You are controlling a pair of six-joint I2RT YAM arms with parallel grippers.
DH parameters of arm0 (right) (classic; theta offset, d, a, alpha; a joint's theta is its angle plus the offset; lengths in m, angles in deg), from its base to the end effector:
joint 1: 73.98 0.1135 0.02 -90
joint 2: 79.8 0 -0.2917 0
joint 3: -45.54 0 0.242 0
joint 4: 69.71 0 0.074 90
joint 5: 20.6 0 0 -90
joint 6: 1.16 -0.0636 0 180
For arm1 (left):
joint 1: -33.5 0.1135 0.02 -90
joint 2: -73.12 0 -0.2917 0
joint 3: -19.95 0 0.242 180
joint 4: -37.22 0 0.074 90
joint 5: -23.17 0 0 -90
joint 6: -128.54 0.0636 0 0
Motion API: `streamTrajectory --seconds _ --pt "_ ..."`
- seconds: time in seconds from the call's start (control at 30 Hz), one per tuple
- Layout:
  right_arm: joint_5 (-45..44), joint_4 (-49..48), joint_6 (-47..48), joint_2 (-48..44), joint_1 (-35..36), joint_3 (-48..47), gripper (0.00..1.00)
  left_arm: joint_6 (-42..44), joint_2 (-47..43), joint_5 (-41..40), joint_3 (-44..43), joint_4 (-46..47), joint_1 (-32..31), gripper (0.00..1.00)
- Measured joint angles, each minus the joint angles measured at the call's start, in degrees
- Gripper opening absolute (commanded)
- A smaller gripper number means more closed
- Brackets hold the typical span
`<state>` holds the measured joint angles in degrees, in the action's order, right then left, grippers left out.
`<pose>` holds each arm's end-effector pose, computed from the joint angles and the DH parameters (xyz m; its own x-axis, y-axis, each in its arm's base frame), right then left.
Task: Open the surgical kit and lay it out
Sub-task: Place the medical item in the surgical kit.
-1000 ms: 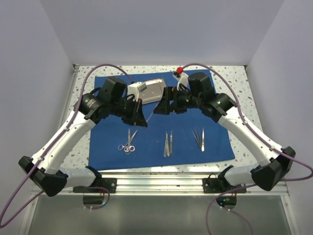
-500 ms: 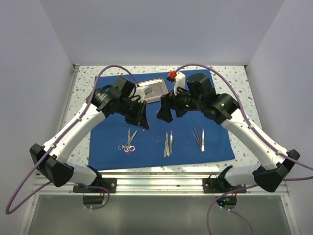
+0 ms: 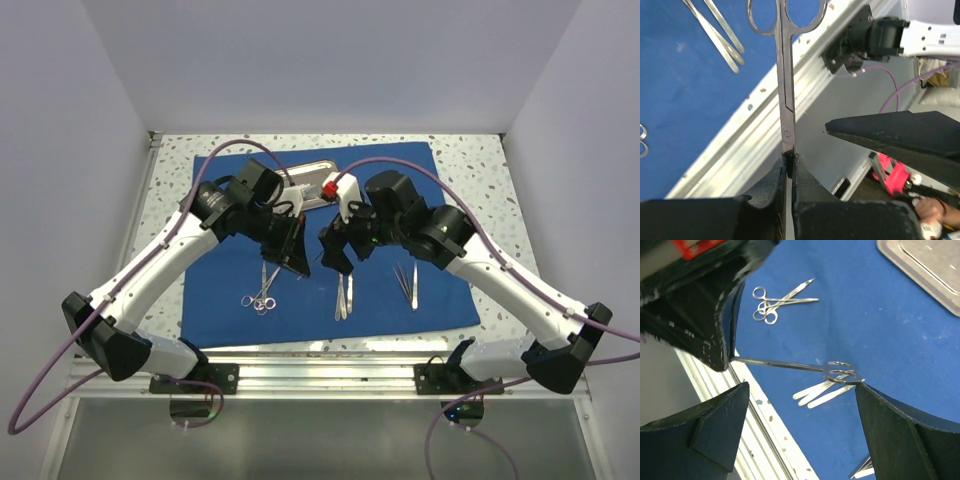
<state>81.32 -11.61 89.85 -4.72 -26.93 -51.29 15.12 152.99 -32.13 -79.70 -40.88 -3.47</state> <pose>0.1807 0.2134 0.4043 -0.3892 -0.4434 -0.8074 -0.8365 0.5372 0.1082 0.1881 -0.1869 0.3751 -0.9154 0.2800 -0.2894 0.4026 0.6412 -0.6533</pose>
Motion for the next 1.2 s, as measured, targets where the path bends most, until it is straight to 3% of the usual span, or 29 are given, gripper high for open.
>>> streamTrajectory --seconds 0.23,0.47,0.77,0.93,1.2 --pt "-1.4 0.7 4.7 -5.6 6.6 5.9 0.94 -1.5 -0.2 3.4 -4.5 -6.7 -0.3 0.00" --pt "-9.8 2.4 7.7 -12.0 11.0 9.3 0.96 -4.7 -3.7 7.4 -5.8 -9.3 -0.5 0.00" --pt "-22.9 2.9 11.0 -13.7 11.6 9.3 0.96 -7.2 -10.3 10.9 1.7 -10.6 -1.8 0.00" --pt "-20.5 3.3 11.3 -13.3 11.6 8.6 0.95 -7.2 -10.1 11.8 3.0 -10.8 -2.3 0.00" --pt "-8.5 4.6 9.5 -10.3 11.6 2.2 0.95 -6.6 -7.3 12.3 3.0 -10.7 -3.0 0.00"
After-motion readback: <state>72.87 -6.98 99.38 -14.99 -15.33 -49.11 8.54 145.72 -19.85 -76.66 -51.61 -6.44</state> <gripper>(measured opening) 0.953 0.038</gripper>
